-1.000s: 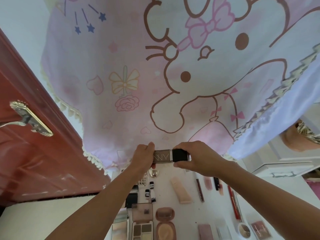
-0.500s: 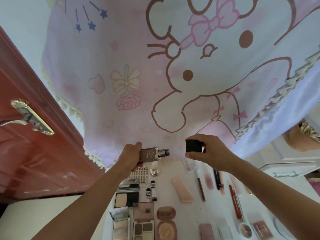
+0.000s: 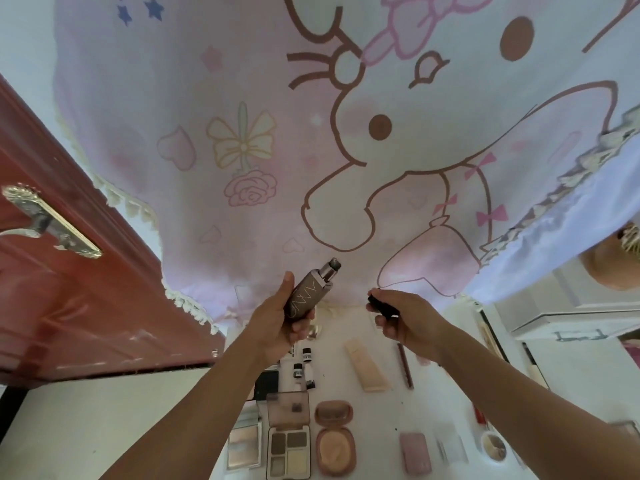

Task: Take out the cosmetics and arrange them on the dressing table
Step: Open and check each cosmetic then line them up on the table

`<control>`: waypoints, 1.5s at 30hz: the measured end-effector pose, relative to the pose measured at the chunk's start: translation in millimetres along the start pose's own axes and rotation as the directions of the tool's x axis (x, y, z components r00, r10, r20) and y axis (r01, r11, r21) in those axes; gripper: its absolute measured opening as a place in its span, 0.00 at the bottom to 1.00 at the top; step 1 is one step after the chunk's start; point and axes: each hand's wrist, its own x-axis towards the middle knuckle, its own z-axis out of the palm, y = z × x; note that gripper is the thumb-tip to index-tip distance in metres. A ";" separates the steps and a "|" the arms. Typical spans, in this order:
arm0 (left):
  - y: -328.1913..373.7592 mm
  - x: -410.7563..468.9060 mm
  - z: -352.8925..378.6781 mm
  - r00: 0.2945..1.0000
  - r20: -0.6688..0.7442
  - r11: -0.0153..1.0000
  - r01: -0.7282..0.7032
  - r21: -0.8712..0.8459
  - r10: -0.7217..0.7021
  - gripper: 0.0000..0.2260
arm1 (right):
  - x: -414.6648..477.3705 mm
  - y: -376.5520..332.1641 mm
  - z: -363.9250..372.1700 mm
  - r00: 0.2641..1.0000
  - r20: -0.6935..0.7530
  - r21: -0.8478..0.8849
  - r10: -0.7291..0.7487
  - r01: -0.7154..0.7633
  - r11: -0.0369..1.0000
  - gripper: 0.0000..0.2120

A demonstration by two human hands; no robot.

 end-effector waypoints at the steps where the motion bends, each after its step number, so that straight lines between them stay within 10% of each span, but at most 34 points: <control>1: -1.9 1.6 -2.1 1.000 0.031 1.000 -0.003 -0.021 0.004 0.27 | 4.5 4.9 -4.1 1.000 -0.010 -0.009 0.015 -0.015 1.000 0.11; 11: -24.3 19.6 -13.9 0.972 0.220 0.983 0.117 -0.143 -0.084 0.26 | 34.6 41.6 -15.7 0.986 -0.007 -0.039 0.166 -0.166 0.985 0.10; 19: -62.0 53.3 -10.9 0.996 -0.078 0.927 0.069 0.370 -0.043 0.18 | 46.8 60.4 -46.4 0.970 -0.046 -0.102 0.240 -0.243 0.965 0.11; 29: -83.5 76.8 -5.9 0.950 -0.312 0.968 0.069 0.240 0.009 0.20 | 57.9 70.5 -77.0 0.959 -0.050 -0.189 0.278 -0.282 0.941 0.14; 34: -85.1 77.1 -15.6 0.891 -0.411 0.727 0.149 0.670 0.196 0.19 | 65.3 74.7 -81.3 0.964 -0.031 -0.306 0.265 -0.261 0.916 0.14; 45: -104.3 82.9 -18.3 0.943 -0.143 0.232 0.073 0.970 0.299 0.20 | 92.4 78.7 -71.9 0.987 -0.012 -0.611 0.157 -0.132 0.781 0.03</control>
